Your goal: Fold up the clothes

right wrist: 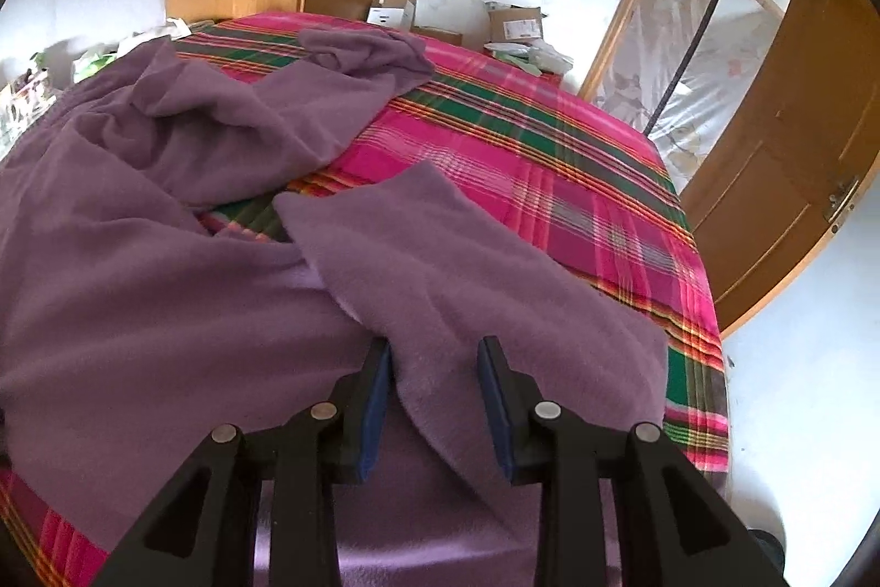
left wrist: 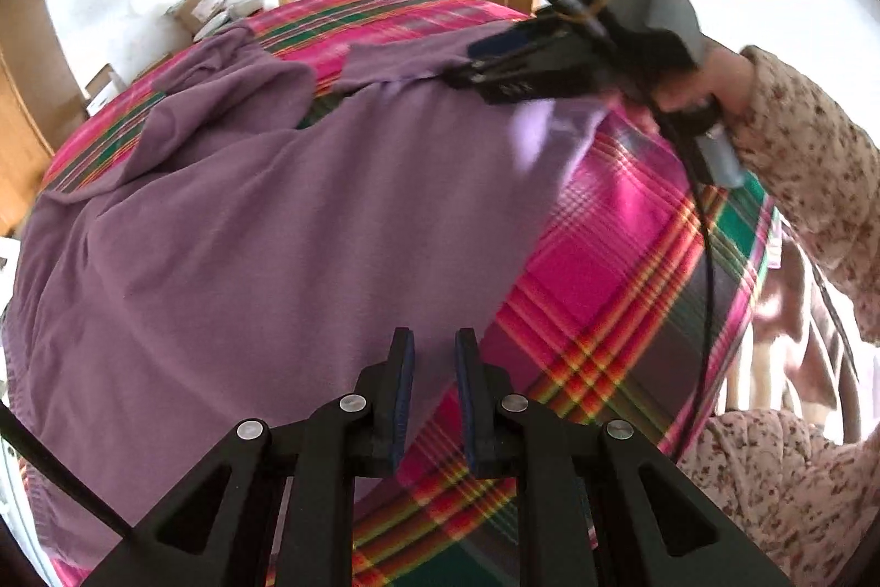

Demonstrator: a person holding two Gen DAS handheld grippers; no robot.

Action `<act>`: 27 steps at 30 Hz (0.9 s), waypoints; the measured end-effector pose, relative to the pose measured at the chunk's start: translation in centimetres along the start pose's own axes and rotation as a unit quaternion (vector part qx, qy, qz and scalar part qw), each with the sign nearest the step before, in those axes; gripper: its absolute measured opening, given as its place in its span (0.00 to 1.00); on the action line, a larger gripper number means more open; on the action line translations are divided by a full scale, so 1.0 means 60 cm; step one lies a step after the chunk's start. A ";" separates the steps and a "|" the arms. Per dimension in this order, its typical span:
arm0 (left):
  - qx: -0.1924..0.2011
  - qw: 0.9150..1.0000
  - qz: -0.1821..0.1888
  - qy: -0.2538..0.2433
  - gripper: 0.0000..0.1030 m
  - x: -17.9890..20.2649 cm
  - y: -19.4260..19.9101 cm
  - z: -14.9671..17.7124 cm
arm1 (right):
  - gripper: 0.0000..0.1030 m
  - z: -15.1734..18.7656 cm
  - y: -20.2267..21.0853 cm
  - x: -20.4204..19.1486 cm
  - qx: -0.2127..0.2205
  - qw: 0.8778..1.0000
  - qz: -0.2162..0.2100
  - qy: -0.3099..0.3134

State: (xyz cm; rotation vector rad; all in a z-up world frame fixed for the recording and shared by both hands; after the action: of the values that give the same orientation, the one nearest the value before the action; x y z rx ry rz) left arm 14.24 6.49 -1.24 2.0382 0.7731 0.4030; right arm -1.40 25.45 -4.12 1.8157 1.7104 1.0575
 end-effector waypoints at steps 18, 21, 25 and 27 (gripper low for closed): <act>-0.003 0.997 -0.021 -0.069 0.25 0.031 -0.008 0.017 | 0.05 -0.007 0.028 0.076 0.024 0.994 0.005 -0.102; -0.006 0.994 -0.041 -0.100 0.25 0.043 -0.009 0.012 | 0.05 -0.003 0.041 0.094 0.026 0.993 0.007 -0.116; -0.012 0.994 -0.055 -0.098 0.25 0.041 -0.023 -0.007 | 0.05 0.004 0.058 0.114 0.033 0.991 0.008 -0.133; -0.015 0.995 -0.053 -0.085 0.25 0.038 -0.025 -0.014 | 0.05 0.008 0.063 0.122 0.035 0.989 0.006 -0.143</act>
State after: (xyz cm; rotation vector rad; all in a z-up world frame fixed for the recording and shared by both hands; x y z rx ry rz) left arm 14.93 9.15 -2.03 1.9636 0.7618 0.1772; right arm 1.02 32.07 0.18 1.9174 1.5827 0.7062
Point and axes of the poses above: each gripper's, at about its wrist camera, not at the fingertips, and y roughly against the way its jaws point, x to its right, z to its underside, the point moved 5 cm from there along -y, roughly the way its jaws point
